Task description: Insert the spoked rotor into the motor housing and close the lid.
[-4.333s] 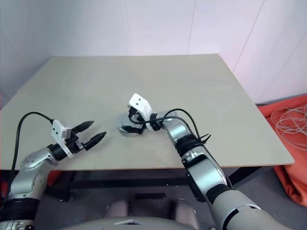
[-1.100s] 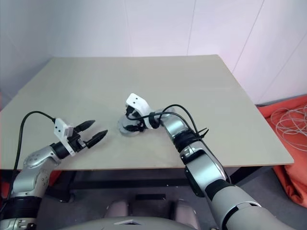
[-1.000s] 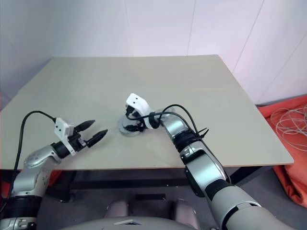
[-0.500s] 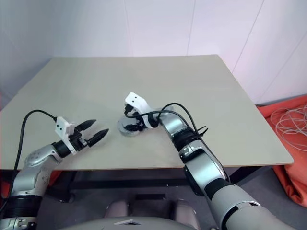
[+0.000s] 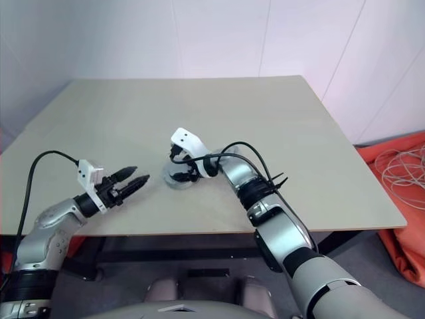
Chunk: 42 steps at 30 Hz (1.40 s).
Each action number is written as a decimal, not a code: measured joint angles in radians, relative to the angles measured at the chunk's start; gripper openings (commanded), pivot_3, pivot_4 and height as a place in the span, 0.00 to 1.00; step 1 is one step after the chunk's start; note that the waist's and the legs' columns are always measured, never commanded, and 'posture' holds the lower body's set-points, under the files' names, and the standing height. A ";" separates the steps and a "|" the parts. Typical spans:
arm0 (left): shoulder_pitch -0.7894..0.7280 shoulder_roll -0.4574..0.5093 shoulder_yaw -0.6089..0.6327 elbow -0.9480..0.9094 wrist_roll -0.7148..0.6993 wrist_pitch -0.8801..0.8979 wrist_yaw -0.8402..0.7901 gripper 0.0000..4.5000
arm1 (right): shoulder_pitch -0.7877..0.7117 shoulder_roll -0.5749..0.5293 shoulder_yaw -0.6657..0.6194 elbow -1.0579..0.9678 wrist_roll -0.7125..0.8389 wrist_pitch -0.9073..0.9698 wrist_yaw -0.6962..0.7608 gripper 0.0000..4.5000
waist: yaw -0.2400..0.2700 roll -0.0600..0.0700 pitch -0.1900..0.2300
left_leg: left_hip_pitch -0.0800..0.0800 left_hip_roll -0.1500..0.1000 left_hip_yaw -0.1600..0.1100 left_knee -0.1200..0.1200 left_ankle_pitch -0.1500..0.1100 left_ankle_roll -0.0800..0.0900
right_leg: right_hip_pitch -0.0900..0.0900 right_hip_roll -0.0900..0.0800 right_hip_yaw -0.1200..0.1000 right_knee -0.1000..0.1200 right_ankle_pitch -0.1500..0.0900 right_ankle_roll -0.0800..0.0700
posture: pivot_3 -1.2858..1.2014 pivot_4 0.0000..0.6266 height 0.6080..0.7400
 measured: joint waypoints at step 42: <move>-0.285 -0.144 -0.194 0.224 0.238 0.097 0.205 0.00 | 0.001 0.001 0.000 0.004 0.000 -0.001 -0.002 0.70 | 0.001 0.002 -0.001 | -0.001 -0.001 0.000 0.000 0.000 0.000 | 0.001 0.000 0.000 0.000 0.000 0.000 | 0.52 0.00 1.00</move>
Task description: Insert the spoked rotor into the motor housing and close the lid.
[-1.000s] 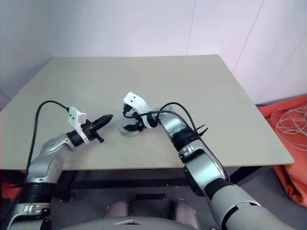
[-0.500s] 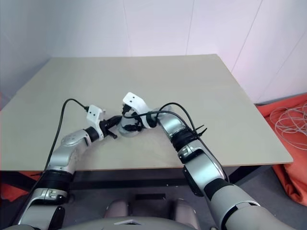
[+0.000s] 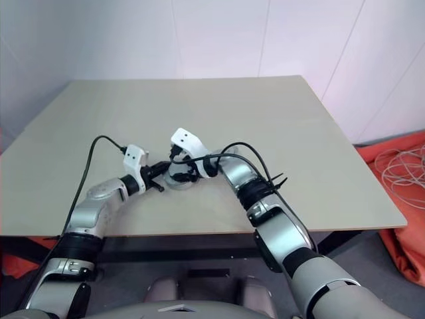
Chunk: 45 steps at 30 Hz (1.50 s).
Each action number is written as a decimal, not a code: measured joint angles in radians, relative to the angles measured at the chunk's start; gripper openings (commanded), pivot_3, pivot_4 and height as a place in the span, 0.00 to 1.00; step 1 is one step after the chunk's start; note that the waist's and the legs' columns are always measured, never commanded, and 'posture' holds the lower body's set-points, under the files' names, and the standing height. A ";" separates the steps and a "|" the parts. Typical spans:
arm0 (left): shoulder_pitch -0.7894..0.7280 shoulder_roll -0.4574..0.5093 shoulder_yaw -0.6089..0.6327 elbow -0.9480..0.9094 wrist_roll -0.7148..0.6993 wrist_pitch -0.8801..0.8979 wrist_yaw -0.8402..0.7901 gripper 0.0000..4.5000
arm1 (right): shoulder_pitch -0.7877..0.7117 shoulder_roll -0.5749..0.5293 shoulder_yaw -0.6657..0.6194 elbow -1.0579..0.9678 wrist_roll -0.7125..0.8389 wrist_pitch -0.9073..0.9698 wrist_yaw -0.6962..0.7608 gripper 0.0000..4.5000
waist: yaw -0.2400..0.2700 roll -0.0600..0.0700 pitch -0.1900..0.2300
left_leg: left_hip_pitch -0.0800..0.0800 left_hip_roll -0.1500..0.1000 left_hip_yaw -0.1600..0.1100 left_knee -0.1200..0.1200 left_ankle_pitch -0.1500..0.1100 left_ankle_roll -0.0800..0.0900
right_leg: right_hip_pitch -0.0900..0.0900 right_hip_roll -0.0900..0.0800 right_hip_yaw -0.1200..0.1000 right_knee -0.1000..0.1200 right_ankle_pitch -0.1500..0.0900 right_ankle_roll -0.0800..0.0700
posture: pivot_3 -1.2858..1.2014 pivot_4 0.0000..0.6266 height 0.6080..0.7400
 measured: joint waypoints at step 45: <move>-0.045 0.034 -0.048 0.015 0.050 0.029 -0.079 0.00 | 0.150 0.149 -1.019 -0.404 0.429 1.162 -0.403 1.00 | 0.029 0.005 -0.003 | -0.001 -0.002 0.001 -0.007 0.001 -0.002 | -0.003 -0.001 0.000 -0.005 -0.001 0.003 | 0.52 0.00 1.00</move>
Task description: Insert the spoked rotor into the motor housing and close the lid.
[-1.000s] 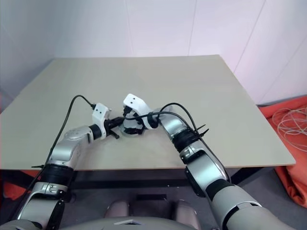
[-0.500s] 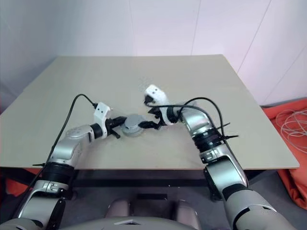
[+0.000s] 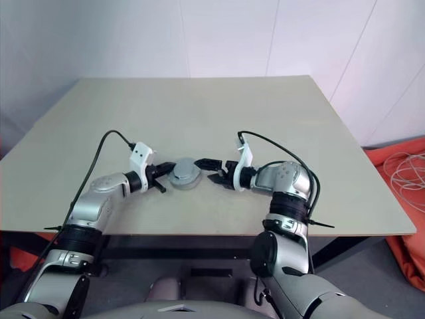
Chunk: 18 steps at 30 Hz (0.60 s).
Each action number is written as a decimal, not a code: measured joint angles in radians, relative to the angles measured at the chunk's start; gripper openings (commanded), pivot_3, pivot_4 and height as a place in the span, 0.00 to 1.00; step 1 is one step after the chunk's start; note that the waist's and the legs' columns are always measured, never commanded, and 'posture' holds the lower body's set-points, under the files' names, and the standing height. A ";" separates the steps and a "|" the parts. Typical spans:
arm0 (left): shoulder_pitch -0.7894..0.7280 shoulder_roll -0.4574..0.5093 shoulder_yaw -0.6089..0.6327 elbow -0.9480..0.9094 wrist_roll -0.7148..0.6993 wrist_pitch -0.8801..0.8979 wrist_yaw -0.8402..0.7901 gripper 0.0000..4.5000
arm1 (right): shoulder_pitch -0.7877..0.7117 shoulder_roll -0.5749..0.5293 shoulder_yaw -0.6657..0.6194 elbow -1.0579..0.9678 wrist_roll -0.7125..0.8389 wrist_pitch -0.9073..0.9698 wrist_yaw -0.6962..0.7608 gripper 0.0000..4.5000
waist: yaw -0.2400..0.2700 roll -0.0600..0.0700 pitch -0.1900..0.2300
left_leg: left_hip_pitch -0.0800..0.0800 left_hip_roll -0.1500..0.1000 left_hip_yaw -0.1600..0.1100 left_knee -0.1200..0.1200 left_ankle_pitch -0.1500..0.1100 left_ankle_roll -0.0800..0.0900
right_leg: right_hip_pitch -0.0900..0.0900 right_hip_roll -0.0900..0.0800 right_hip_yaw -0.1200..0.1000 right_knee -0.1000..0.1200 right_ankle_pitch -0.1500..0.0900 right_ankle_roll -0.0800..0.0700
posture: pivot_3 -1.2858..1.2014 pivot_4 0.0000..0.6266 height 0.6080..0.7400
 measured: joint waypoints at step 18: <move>-0.001 0.008 0.004 0.017 0.008 0.013 -0.007 0.00 | -0.004 0.004 -0.038 0.188 0.105 -0.158 -0.157 1.00 | -0.007 0.006 -0.005 | 0.016 0.000 0.000 -0.012 0.004 -0.006 | 0.013 0.000 -0.003 -0.015 0.000 0.001 | 0.52 0.00 1.00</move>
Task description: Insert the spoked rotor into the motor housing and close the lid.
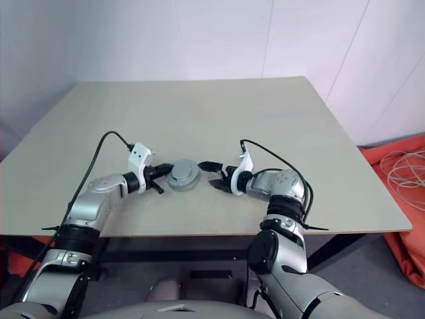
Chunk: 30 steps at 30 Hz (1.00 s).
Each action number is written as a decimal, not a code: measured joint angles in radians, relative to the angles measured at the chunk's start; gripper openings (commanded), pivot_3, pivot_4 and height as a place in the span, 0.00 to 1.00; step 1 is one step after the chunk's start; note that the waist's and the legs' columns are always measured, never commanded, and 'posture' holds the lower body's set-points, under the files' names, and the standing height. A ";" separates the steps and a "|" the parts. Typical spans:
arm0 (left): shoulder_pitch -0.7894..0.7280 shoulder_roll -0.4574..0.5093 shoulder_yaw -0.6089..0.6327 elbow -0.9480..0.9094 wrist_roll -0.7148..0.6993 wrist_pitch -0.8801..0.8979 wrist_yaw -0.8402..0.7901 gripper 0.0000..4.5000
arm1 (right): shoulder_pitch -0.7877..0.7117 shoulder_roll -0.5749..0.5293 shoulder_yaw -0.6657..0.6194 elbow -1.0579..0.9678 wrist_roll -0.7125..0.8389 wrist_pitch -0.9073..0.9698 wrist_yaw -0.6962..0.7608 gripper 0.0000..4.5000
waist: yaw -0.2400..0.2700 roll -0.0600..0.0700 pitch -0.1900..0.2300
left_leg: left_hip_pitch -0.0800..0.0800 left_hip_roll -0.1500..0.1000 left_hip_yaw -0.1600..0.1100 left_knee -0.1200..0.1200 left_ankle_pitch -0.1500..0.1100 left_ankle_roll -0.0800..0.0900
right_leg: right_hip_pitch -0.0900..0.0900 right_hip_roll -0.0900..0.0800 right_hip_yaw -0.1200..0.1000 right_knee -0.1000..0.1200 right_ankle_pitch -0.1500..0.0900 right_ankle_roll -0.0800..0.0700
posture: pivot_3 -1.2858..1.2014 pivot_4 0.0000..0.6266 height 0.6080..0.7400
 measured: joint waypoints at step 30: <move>-0.008 -0.005 0.024 -0.007 -0.006 0.006 0.003 0.00 | -0.028 0.000 0.114 0.114 0.169 -0.071 -0.091 0.25 | 0.007 0.000 -0.001 | -0.015 -0.002 0.001 -0.014 0.003 -0.004 | -0.013 0.000 0.000 -0.001 0.000 0.000 | 0.52 0.00 1.00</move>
